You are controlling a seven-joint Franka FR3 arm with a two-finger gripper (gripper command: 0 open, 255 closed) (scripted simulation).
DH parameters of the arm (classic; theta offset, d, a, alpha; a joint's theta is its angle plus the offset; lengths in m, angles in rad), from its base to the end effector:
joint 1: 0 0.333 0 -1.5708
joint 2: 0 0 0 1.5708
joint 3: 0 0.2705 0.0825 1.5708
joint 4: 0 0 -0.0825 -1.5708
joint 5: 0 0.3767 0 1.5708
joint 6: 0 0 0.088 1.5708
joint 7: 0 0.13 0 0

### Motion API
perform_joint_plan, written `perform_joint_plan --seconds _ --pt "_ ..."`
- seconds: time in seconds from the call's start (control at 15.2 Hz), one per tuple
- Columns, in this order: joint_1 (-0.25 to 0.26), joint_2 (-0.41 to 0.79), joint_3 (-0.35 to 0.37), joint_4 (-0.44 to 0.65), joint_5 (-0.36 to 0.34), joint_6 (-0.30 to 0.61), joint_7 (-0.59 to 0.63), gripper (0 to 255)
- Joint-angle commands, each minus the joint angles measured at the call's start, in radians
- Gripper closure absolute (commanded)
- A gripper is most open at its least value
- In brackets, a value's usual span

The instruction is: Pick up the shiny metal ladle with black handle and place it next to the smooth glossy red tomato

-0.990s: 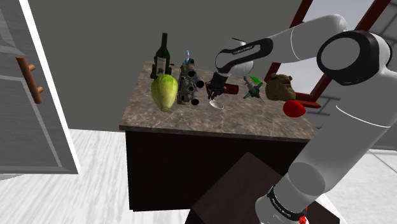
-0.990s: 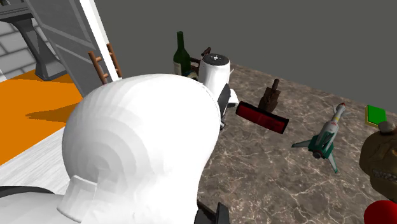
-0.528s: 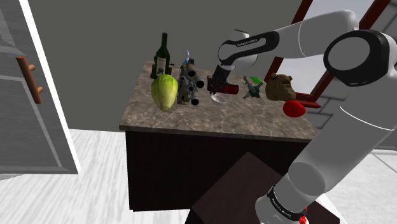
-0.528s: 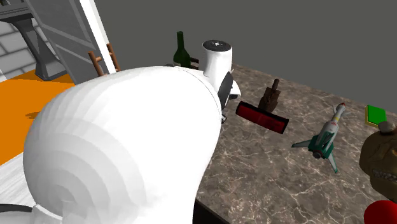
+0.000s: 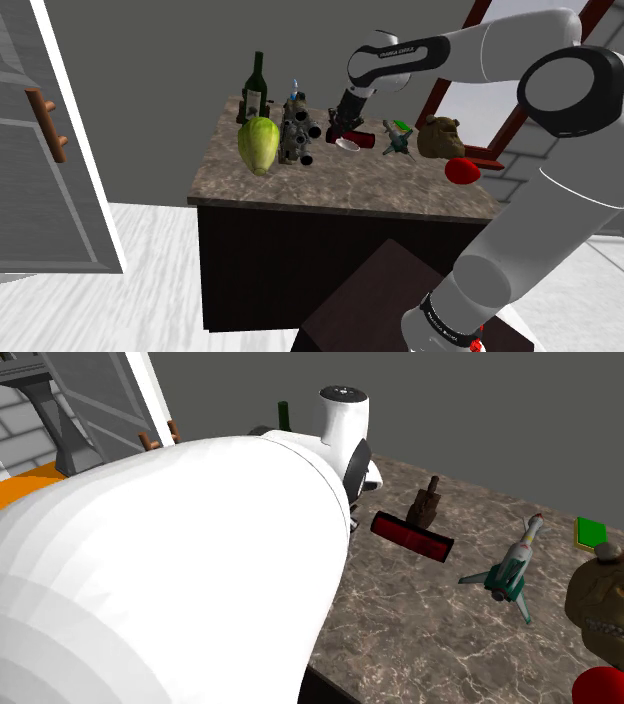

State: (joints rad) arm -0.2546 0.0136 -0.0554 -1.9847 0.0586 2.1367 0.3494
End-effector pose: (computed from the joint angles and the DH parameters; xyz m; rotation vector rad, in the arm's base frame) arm 0.5424 -0.1698 0.4047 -2.9007 1.0381 -0.2120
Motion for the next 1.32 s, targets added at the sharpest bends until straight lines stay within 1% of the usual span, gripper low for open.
perform_joint_plan --seconds 0.0,0.53,0.86,1.25 --pt "0.0 -0.006 0.0 0.021 -0.001 -0.027 0.002 255" --pt "0.0 -0.023 0.0 0.1 -0.005 -0.123 0.008 255" --pt "-0.051 -0.102 -0.056 0.01 0.001 -0.118 -0.102 255" --pt "-0.112 -0.168 -0.132 -0.058 -0.001 -0.123 -0.237 255"
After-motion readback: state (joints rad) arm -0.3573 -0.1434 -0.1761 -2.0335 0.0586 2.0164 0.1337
